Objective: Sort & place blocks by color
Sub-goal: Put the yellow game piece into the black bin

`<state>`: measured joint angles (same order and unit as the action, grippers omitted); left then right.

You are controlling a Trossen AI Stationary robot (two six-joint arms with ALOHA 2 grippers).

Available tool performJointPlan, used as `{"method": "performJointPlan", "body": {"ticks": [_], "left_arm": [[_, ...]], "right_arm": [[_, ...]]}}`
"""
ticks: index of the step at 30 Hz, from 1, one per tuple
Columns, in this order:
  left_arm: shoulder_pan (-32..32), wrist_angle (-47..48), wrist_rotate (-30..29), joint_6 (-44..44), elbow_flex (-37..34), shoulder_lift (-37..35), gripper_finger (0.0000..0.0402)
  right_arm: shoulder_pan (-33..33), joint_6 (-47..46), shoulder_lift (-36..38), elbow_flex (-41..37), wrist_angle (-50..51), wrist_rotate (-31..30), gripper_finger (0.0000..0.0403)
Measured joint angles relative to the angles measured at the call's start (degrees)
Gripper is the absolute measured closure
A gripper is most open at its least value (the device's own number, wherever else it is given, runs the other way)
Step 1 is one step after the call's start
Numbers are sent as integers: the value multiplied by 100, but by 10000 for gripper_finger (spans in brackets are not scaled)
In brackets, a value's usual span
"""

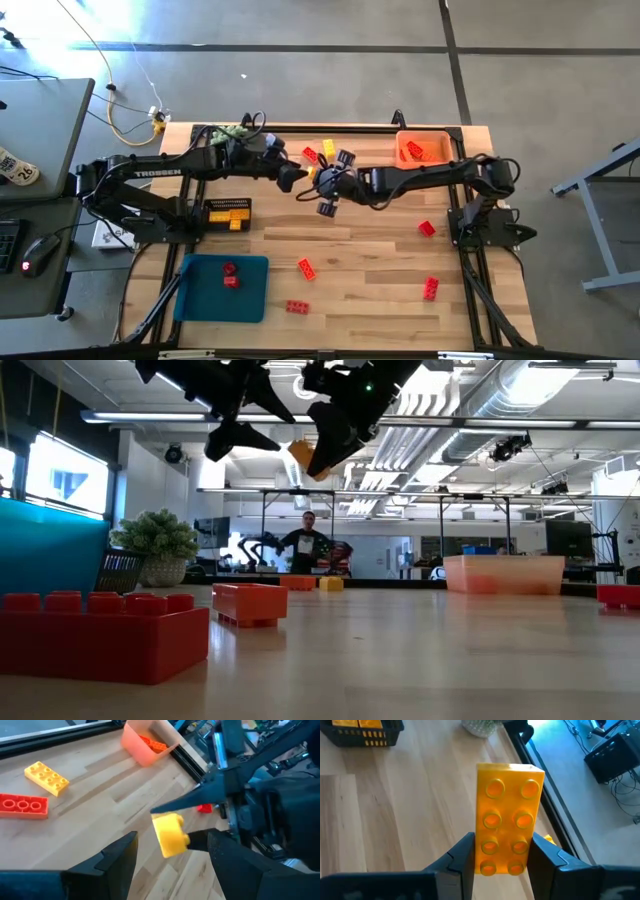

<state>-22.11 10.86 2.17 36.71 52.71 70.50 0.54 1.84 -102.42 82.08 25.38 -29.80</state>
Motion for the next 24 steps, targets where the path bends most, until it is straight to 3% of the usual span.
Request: {"method": "performJointPlan", "body": {"ticks": [9,24], "left_arm": [[76,0,-20,5,0,395,174],[74,-651,-29,-197,0,802,174]], "right_arm": [[6,-2,-14,-4,-526,63,290],[-22,-190,-8,-9,-171,-22,290]]}}
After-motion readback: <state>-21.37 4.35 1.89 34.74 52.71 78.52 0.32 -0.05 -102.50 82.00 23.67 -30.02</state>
